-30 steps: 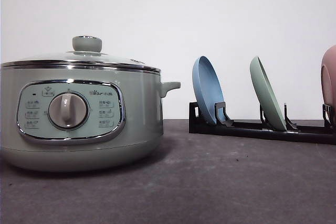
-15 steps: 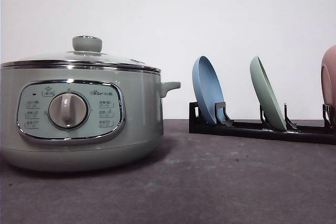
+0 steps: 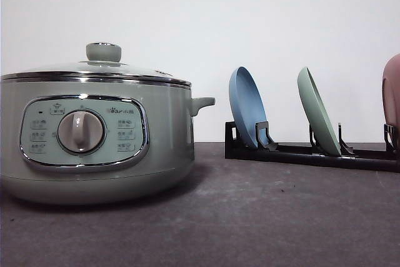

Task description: Transfer potato from steamer to green plate

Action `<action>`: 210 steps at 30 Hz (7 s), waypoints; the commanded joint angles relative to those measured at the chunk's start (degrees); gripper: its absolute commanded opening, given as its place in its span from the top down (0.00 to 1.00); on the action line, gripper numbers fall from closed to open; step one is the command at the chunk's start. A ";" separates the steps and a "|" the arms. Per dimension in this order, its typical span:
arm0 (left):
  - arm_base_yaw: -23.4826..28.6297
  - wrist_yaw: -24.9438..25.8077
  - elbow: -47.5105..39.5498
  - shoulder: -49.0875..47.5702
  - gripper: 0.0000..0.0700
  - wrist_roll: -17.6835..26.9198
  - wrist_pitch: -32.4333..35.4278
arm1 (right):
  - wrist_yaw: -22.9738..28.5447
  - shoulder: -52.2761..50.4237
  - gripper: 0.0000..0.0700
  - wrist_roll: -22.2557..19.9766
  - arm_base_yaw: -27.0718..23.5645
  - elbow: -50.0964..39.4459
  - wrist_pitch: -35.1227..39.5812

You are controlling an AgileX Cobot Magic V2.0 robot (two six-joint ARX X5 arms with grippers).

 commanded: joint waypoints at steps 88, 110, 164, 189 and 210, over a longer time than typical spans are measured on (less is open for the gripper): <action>-0.07 0.37 1.29 0.28 0.15 0.96 0.33 | 2.93 21.56 0.99 -1.67 9.60 16.22 5.92; -0.07 0.37 1.29 0.28 0.15 0.99 0.63 | 32.93 13.31 0.99 -16.98 42.90 8.87 -29.85; -0.07 0.37 1.29 0.28 0.15 0.96 0.31 | 43.05 27.44 0.51 -9.14 63.16 -16.49 -13.66; -0.07 0.37 1.29 0.28 0.15 -0.26 0.21 | 4.08 -1.01 0.52 -11.06 42.46 0.66 -11.03; -0.49 0.22 6.28 4.84 0.14 -3.43 -0.67 | -4.47 -0.91 0.52 -11.26 39.06 0.64 -12.47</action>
